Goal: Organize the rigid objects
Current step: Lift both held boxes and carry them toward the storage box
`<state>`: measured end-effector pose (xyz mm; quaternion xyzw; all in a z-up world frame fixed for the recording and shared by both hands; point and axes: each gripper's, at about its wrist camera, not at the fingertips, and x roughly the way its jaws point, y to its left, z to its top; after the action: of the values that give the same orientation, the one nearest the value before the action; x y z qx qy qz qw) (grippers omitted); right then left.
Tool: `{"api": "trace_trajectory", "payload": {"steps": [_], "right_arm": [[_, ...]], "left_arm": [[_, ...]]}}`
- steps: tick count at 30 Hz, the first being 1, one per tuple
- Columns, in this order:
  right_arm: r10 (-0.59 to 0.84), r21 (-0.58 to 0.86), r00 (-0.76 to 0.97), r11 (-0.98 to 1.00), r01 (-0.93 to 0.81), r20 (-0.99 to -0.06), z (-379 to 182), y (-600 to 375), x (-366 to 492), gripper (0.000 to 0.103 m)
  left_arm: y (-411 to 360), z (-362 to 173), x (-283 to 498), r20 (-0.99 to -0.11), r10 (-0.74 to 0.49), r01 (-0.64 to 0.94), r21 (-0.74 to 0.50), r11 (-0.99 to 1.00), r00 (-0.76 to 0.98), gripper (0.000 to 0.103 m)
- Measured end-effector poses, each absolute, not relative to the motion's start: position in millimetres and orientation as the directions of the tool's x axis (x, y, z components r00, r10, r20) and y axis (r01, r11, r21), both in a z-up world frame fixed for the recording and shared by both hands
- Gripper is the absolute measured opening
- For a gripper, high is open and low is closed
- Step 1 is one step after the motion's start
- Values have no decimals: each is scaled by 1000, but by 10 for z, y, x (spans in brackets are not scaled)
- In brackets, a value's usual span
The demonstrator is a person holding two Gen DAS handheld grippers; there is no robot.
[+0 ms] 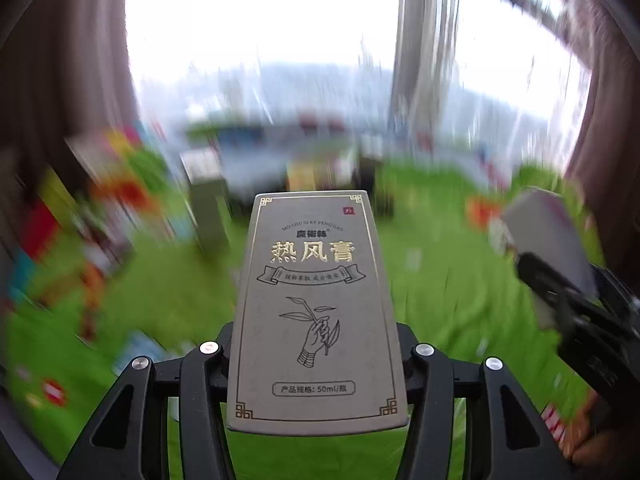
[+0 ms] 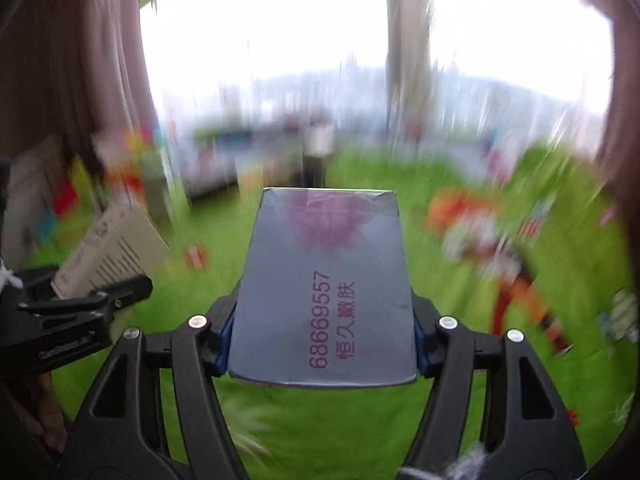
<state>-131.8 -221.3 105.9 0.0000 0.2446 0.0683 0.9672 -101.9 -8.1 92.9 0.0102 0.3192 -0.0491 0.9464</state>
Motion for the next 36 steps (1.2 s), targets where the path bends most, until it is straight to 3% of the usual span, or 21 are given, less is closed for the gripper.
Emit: {"api": "trace_trajectory", "payload": {"steps": [5,8,12,23,36], "right_arm": [[67,-52,980,996,-77,-186,1617,-2182,-1906,69],[55,-79,995,995,-62,-85,1738,-2165,-2164,69],[60,-82,998,995,-63,-35,1795,-2151,-2396,69],[129,-107,992,986,-130,-11,1866,-1999,-2583,69],[309,-176,950,933,-313,-51,1797,-1432,-2819,69]], "left_arm": [[-308,1623,-1575,-316,-29,62,94,994,948,53],[-437,1725,-1789,-239,-45,77,123,989,970,53],[-494,1709,-1960,-217,-59,89,135,987,974,53],[-304,1682,-2316,-231,-42,77,145,986,972,53],[248,1486,-2700,-241,54,-20,142,990,969,53]]}}
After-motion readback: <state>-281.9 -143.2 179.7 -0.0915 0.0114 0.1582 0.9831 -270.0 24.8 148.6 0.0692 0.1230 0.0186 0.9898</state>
